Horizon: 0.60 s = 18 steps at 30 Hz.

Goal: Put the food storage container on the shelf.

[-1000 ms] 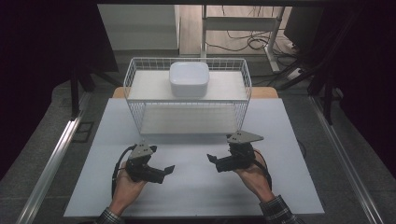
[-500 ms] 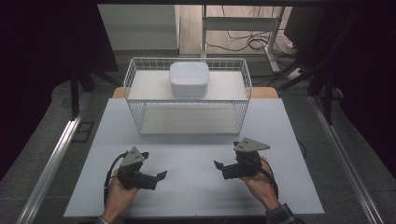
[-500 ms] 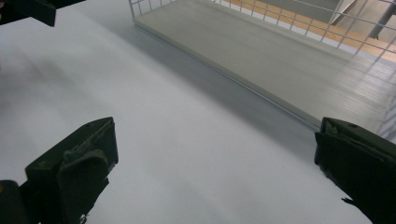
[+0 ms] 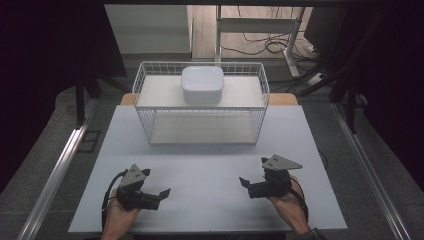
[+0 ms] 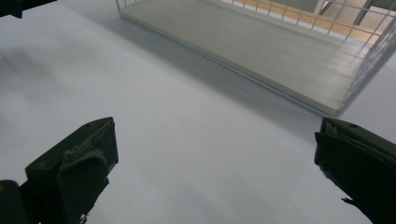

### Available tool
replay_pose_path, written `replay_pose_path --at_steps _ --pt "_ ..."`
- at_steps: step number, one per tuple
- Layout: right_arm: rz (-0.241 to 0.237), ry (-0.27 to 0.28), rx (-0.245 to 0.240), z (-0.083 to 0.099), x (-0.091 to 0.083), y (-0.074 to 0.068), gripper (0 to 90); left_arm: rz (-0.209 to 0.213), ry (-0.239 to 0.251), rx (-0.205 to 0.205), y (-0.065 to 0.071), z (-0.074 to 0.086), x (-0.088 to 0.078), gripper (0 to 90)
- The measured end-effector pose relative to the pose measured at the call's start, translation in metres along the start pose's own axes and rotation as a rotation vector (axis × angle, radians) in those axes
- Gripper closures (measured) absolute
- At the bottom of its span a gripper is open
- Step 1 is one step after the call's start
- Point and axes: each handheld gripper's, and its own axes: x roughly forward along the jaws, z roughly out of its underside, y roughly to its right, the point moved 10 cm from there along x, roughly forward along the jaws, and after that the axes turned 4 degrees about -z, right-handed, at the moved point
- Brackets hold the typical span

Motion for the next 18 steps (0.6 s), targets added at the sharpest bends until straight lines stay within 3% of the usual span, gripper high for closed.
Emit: replay_pose_path --at_steps 18 --pt "0.052 -0.013 0.018 0.025 -0.023 0.009 0.0 -0.047 -0.027 -0.017 -0.009 0.024 -0.018 0.3"
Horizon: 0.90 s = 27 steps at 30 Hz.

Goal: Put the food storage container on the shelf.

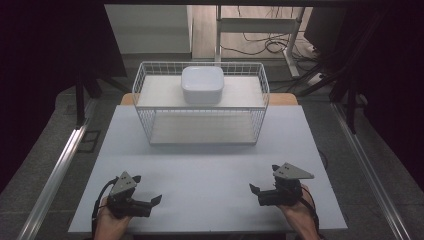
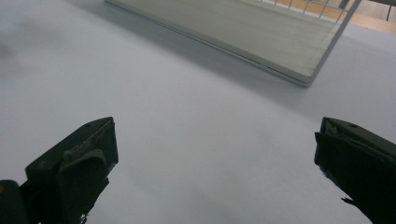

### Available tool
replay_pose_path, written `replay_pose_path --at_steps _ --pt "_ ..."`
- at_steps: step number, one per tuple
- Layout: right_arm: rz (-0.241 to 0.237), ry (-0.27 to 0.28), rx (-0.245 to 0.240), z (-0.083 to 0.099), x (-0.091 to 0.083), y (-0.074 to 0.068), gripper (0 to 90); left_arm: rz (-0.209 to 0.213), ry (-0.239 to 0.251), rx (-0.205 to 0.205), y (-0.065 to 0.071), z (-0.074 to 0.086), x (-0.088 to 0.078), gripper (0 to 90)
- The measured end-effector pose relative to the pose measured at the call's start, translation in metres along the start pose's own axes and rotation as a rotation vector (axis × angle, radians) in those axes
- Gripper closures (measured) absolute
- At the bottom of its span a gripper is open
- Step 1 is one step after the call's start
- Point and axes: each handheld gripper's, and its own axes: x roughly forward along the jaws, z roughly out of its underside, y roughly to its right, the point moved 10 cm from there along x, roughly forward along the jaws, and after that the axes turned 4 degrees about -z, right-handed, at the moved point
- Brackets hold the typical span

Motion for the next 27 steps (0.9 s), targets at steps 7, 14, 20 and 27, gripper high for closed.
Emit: replay_pose_path --at_steps 7,14,20,27 --pt "0.017 -0.026 0.016 0.014 -0.007 0.004 0.0 -0.016 -0.003 -0.027 -0.005 0.011 -0.008 0.3" --pt "0.030 -0.056 0.041 0.031 -0.010 0.008 0.0 -0.007 -0.019 -0.059 -0.006 0.022 -0.011 0.3" --pt "0.027 -0.096 0.066 0.046 -0.010 0.008 0.0 0.002 -0.036 -0.079 -0.006 0.027 -0.011 0.1" --pt "0.001 -0.158 0.105 0.060 -0.007 0.007 0.0 0.008 -0.081 -0.090 -0.005 0.035 -0.008 0.0"
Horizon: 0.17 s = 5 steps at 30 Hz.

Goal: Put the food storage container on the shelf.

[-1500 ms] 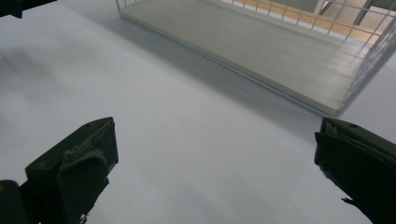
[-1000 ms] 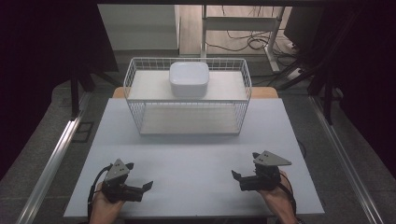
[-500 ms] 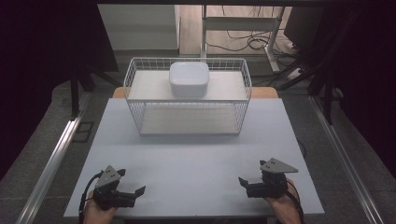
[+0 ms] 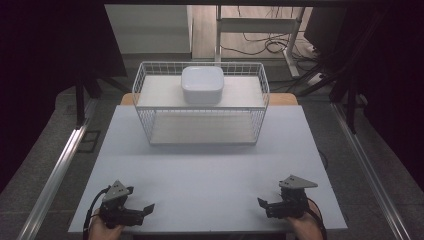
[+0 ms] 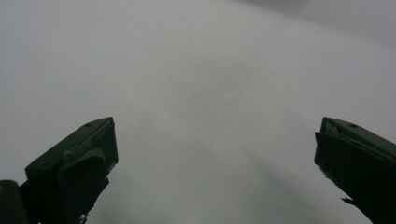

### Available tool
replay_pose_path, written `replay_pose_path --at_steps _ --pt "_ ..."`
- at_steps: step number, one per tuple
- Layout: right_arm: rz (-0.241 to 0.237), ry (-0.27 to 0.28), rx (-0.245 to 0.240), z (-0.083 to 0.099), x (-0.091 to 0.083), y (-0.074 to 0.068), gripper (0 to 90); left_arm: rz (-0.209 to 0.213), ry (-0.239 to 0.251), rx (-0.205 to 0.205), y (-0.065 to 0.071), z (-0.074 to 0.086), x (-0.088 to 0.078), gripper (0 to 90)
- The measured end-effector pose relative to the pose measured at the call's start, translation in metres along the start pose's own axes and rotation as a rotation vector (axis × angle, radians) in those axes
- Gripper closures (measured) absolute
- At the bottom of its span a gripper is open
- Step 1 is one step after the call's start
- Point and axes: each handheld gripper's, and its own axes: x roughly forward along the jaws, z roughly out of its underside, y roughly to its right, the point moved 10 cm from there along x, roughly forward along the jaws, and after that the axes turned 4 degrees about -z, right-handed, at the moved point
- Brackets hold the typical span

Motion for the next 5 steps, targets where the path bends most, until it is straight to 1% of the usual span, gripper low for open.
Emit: replay_pose_path --at_steps 3,5 --pt "-0.002 -0.012 0.005 0.0022 0.0015 0.0006 0.0 -0.002 -0.004 -0.002 -0.0005 0.0003 0.0006 0.0" --pt "0.001 -0.015 -0.001 0.0024 0.0019 0.0005 0.0 0.001 -0.003 -0.004 -0.0004 -0.0001 0.0007 0.0"
